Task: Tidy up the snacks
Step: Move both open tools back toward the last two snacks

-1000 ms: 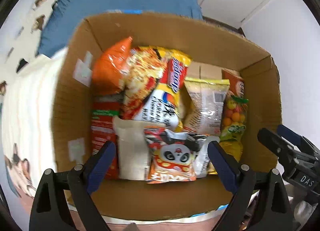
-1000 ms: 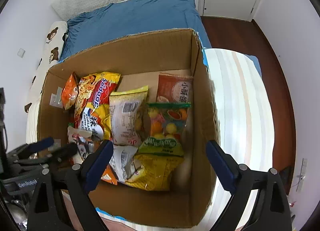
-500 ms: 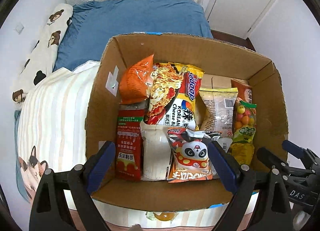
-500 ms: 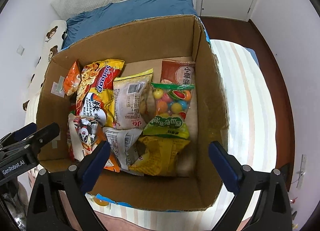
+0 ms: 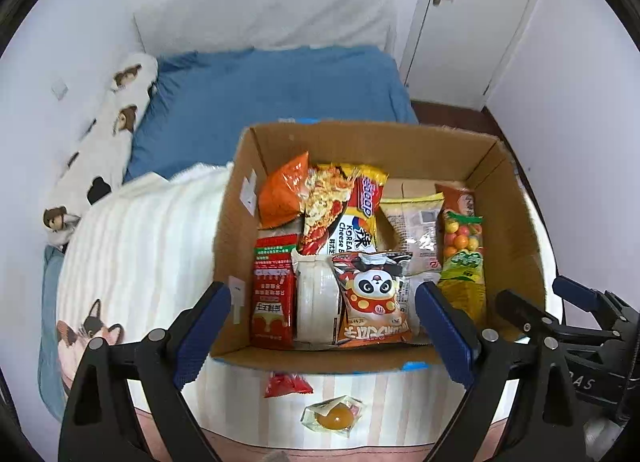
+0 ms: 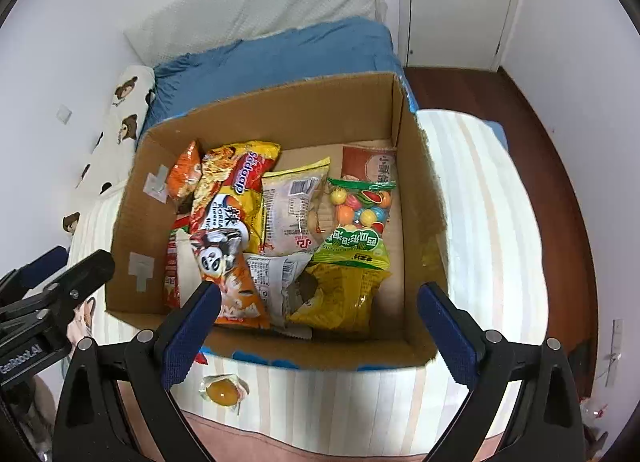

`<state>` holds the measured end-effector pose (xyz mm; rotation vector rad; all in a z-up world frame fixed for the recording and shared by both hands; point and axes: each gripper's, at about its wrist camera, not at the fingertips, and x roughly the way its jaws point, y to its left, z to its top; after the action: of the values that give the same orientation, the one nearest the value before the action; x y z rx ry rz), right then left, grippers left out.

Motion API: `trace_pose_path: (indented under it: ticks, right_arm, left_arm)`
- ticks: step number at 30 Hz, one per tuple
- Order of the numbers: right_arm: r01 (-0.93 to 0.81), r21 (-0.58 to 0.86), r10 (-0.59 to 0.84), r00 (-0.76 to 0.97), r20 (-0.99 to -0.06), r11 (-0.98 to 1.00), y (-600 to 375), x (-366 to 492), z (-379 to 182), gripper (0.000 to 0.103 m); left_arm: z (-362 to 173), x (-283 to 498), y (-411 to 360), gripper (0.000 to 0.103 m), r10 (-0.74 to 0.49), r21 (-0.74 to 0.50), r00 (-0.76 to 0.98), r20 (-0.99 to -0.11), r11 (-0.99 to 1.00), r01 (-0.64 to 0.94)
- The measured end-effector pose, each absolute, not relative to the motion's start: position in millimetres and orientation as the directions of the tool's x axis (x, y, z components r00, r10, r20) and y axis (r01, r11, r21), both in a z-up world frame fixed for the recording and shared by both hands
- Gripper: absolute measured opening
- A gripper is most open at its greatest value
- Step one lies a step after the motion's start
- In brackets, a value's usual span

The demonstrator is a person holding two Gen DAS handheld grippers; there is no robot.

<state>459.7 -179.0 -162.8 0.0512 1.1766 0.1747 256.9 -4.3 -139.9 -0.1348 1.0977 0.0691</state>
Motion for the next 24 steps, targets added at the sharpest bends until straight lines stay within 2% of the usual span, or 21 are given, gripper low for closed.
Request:
trace_pose_path:
  ticks: [16, 24]
  right_arm:
    - [-0.146, 0.101, 0.169, 0.592, -0.788, 0.984, -182, 354, -68, 0.100]
    - [-0.145, 0.142, 0.201, 0.608, -0.768, 0.979, -181, 319, -53, 0.100]
  left_arm:
    - [-80, 164, -3, 0.094, -0.026, -0.111, 0.574, -0.818, 0.987, -0.114]
    - [-67, 133, -4, 0.094, -0.029, -0.121, 0.601, -0.798, 0.986, -0.114]
